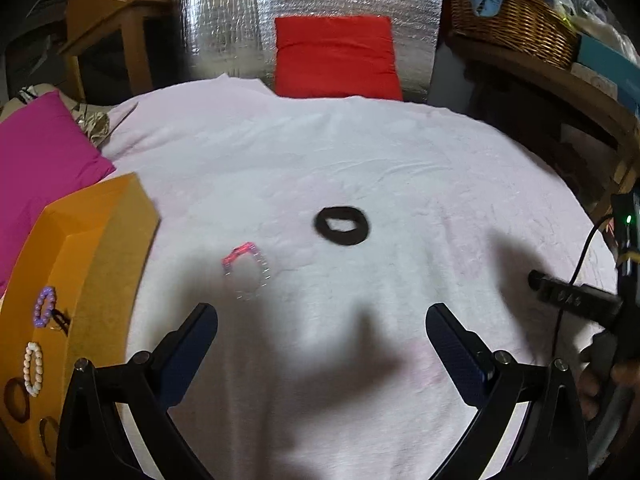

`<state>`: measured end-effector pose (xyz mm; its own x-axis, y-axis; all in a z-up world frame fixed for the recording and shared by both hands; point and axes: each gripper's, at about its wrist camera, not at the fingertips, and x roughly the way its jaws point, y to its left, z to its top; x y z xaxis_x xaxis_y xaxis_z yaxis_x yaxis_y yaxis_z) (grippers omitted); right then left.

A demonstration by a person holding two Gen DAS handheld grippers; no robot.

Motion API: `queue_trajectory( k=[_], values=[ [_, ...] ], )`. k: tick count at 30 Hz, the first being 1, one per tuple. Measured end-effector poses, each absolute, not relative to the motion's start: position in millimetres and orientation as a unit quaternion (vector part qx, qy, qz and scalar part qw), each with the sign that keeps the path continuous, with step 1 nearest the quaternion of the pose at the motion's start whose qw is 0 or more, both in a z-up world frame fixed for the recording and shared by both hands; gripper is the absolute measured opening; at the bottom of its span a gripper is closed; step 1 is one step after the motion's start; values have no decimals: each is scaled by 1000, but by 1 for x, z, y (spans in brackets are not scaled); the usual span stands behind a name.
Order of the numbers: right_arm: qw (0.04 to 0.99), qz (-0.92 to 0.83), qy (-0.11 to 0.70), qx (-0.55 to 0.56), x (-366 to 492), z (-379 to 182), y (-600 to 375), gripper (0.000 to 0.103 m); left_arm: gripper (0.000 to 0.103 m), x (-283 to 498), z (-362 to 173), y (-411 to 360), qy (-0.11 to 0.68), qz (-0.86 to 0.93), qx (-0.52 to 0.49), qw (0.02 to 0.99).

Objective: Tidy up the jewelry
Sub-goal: 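Move both open tools back over the black ring and pink-and-clear bracelet, then grasp the black ring with the right tool while the left tool grasps the pink-and-clear bracelet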

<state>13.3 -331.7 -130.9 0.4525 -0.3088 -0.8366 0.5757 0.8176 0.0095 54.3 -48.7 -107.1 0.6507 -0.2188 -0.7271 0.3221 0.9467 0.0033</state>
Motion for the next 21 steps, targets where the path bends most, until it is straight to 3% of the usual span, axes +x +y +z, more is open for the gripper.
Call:
queue_trajectory(
  k=[10,21],
  values=[
    [864,-181,421,209,20,-103,-325,103,103,62,-102,-12,396,-115,57,909],
    [922,-37,360,141,45,-80,-239,101,103,76,-114,15,429,-80,31,899]
  ],
)
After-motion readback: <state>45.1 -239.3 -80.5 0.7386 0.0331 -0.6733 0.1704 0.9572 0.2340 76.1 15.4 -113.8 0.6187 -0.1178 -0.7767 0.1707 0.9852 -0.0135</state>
